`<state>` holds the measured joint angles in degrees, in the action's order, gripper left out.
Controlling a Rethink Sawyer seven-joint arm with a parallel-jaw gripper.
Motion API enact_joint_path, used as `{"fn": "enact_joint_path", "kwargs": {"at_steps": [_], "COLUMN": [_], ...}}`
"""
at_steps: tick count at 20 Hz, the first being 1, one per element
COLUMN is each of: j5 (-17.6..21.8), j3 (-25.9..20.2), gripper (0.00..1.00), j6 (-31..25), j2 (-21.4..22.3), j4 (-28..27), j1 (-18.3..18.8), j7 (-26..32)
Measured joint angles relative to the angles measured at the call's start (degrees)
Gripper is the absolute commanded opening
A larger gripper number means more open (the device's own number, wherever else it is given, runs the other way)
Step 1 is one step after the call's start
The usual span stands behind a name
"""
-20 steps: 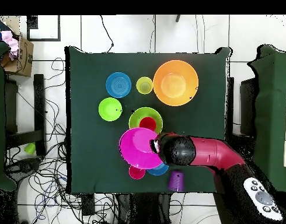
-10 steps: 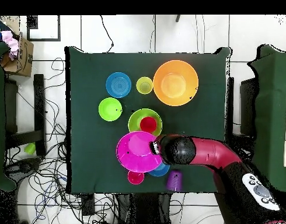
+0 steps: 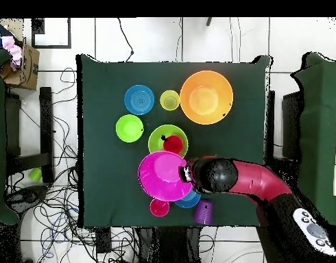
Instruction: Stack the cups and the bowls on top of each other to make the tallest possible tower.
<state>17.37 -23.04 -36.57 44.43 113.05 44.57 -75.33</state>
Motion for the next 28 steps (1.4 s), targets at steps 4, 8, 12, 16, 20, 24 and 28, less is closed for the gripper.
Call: {"fn": "enact_joint_path", "kwargs": {"at_steps": [4,8,12,16,20,24,28], "j5": [-1.6,-3.7,-4.7,-5.8,-6.3,-6.3,-6.3], "j3": [0.0,0.0,0.0,0.0,-0.1,-0.1,-0.1], "gripper": [0.00,0.00,0.00,0.00,0.00,0.00,0.00], "j6": [-3.3,-8.7,-10.8,-11.6,-11.6,-11.6,-11.4], "j2": [2.1,5.1,6.4,7.0,7.2,6.6,4.6], "j4": [-0.3,-1.5,-2.2,-3.0,-3.6,-4.2,-5.3], "j1": [-0.4,-1.3,-1.5,-1.5,-1.5,-1.5,-1.5], "j7": [0.0,0.0,0.0,0.0,0.0,0.0,0.0]}}
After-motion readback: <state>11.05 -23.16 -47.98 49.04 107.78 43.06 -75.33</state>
